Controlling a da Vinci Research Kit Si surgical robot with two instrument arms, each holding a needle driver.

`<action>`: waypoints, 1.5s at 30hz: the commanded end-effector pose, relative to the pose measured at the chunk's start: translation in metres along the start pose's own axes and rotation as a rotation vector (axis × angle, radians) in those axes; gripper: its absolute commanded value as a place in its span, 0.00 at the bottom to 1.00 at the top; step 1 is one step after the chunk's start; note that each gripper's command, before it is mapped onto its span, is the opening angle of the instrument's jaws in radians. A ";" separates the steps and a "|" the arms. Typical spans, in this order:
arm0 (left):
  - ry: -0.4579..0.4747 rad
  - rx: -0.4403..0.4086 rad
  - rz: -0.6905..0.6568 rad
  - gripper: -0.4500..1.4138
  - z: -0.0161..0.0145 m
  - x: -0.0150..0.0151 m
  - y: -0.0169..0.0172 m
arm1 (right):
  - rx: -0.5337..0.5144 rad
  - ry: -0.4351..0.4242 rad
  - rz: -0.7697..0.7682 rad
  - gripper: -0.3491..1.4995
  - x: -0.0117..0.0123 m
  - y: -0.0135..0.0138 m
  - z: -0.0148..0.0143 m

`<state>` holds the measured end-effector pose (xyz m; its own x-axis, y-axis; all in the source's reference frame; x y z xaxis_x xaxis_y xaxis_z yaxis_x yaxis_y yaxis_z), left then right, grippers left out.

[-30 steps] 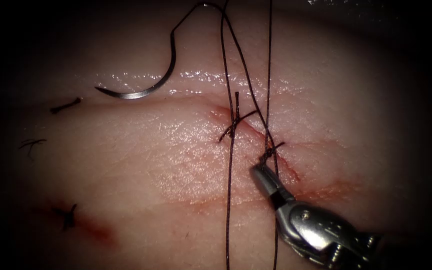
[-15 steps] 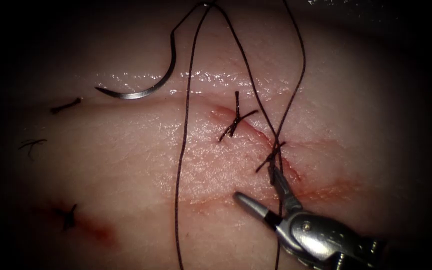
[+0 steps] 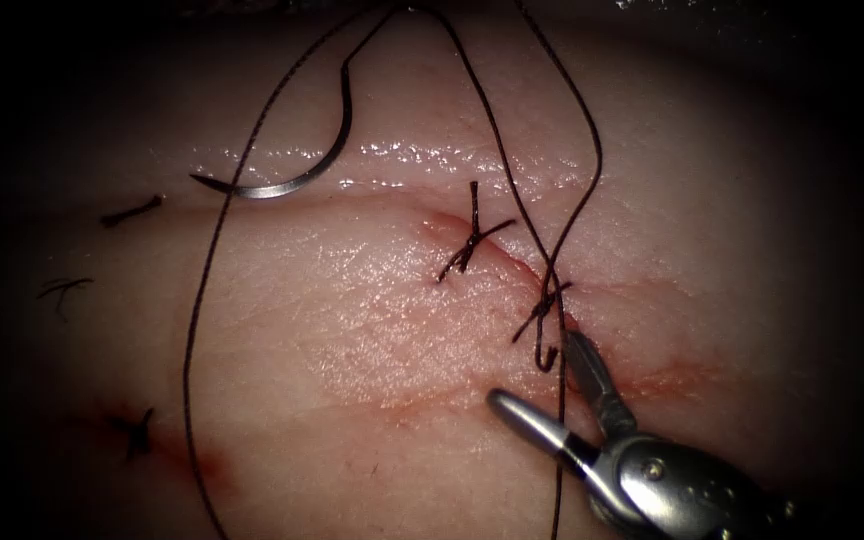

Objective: Wound Closure

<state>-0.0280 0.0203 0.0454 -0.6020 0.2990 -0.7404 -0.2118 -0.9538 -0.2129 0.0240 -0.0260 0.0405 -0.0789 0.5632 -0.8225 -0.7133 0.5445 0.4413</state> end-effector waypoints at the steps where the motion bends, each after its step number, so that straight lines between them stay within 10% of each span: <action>1: -0.002 0.000 0.007 0.00 0.0004 0.0002 0.0002 | 0.007 0.007 0.009 0.77 0.0009 -0.0003 -0.0003; 10: -0.004 0.006 0.039 0.00 -0.0010 0.0014 0.0027 | 0.026 -0.047 0.045 0.74 0.0057 0.0040 0.0004; 23: -0.005 0.018 0.046 0.00 -0.0022 0.0026 0.0045 | 0.123 -0.195 -0.080 0.95 -0.0004 0.0046 0.0068; 45: -0.005 0.020 0.061 0.00 -0.0030 0.0038 0.0066 | 0.189 -0.222 -0.255 0.85 -0.0022 0.0053 0.0108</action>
<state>-0.0289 0.0148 0.0388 -0.6195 0.2369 -0.7484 -0.1871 -0.9705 -0.1523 0.0271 -0.0177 0.0482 0.2589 0.5029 -0.8246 -0.5465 0.7803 0.3043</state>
